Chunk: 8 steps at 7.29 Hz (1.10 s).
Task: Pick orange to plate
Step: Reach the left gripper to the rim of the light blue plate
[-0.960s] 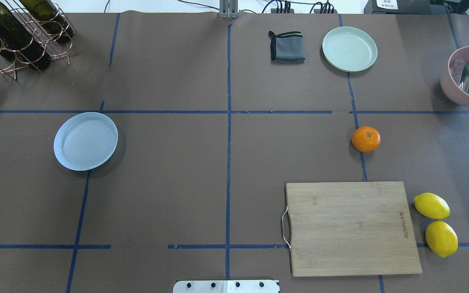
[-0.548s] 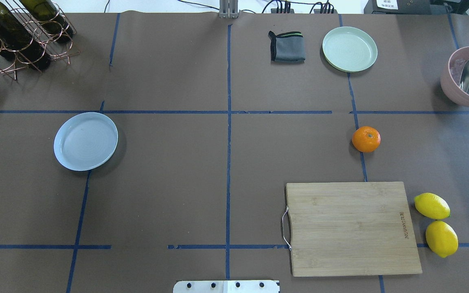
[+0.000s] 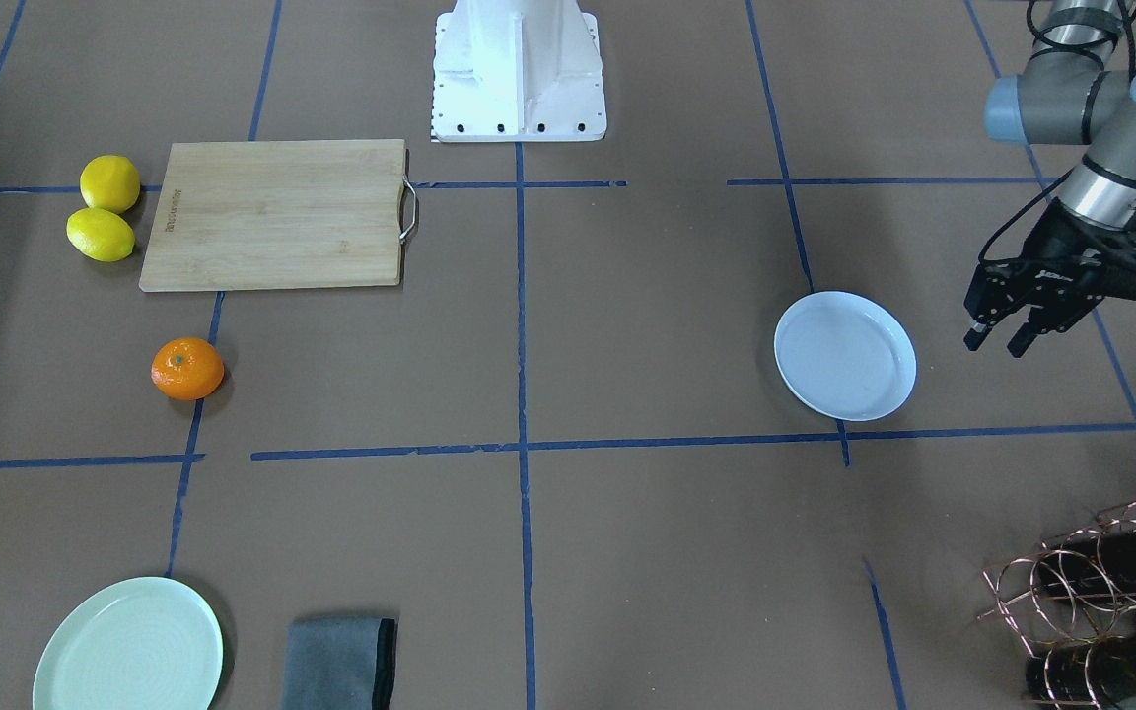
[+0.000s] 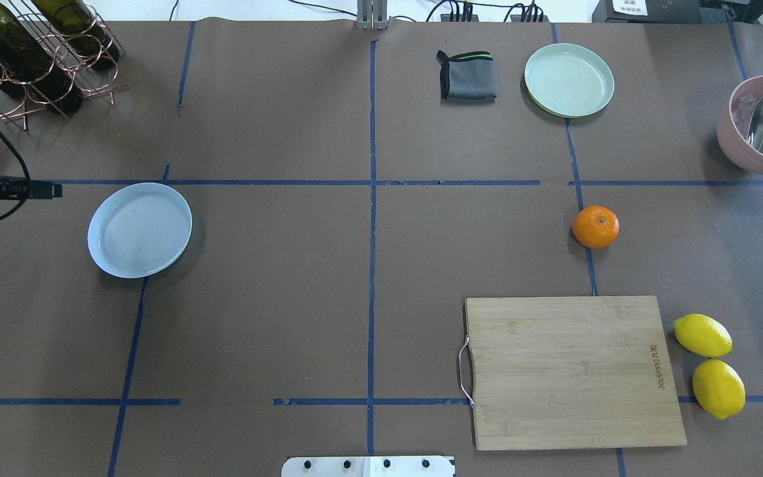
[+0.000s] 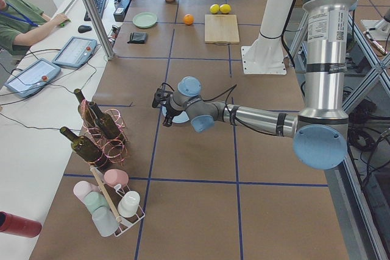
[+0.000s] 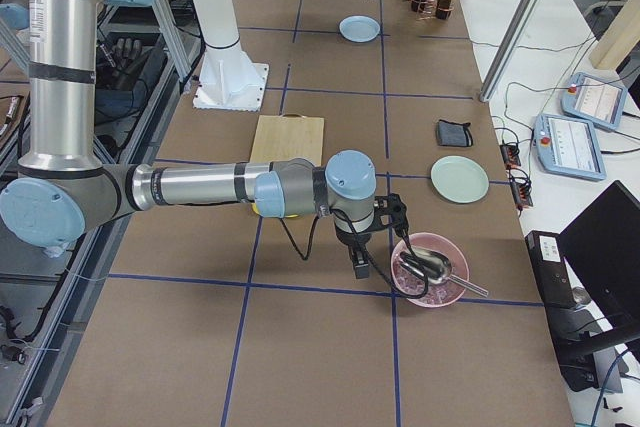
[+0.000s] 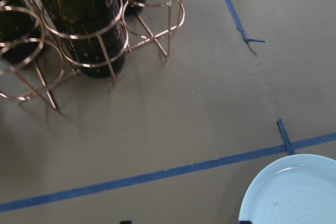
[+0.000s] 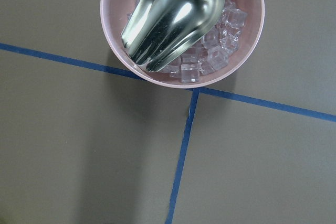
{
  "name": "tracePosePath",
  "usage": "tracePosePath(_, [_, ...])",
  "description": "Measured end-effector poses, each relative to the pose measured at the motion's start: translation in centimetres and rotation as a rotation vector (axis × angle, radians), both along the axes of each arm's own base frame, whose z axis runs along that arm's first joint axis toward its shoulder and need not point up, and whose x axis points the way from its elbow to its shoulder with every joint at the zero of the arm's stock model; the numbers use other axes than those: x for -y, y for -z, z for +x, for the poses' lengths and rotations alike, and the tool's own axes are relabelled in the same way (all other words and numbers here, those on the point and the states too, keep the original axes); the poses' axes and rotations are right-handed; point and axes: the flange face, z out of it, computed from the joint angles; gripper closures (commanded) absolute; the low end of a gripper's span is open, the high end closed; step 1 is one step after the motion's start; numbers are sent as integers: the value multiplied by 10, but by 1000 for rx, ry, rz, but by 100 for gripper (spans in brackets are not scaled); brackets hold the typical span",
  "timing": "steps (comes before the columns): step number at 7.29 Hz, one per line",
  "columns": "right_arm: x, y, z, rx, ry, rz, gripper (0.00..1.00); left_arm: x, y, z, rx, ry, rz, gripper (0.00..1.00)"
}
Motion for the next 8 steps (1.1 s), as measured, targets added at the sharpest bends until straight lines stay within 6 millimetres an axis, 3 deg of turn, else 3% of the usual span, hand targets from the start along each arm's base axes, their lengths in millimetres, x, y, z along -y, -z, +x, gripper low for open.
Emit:
tracePosePath(1, [0,0,0,2,-4,-4,0,-12,-8,31,-26,12,-31,39])
tracePosePath(3, [0,-1,0,5,-6,-9,0,-27,-14,64,-40,23,-58,54])
tracePosePath(4, [0,-1,0,6,-6,-10,0,-30,-16,70,-39,24,-62,70])
tracePosePath(7, [0,-2,0,7,-7,-12,0,-31,-21,73,-31,23,-67,100])
tracePosePath(8, [0,-2,0,7,-7,-13,0,-31,-21,74,-31,23,-66,100])
